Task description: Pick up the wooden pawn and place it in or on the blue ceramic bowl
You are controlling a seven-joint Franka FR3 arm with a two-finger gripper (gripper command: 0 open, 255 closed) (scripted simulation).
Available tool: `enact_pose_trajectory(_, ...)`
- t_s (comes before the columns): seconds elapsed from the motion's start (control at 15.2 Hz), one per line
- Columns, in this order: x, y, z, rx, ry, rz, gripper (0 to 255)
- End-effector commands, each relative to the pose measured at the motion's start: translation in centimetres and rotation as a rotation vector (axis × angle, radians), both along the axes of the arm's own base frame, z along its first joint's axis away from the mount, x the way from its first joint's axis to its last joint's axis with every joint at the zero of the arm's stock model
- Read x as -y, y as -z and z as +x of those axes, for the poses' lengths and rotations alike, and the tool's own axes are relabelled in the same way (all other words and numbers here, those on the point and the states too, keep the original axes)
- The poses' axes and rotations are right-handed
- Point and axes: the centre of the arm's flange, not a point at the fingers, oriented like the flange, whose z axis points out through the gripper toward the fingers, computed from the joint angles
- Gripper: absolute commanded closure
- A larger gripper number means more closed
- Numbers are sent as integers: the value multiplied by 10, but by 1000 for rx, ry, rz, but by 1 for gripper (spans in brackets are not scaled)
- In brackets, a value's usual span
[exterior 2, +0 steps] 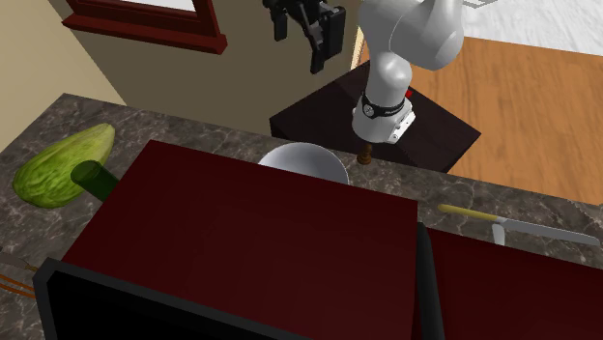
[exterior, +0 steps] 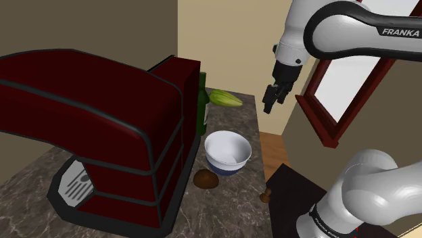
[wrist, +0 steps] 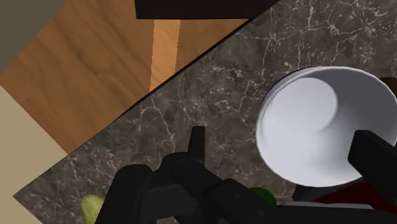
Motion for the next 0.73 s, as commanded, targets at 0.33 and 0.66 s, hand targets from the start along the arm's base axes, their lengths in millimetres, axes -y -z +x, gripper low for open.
enact_pose_trajectory(0.33, -35, 54, -11, -50, -162, -4, 0)
enact_pose_trajectory(0.66, -67, 107, -31, -100, -323, -9, 0)
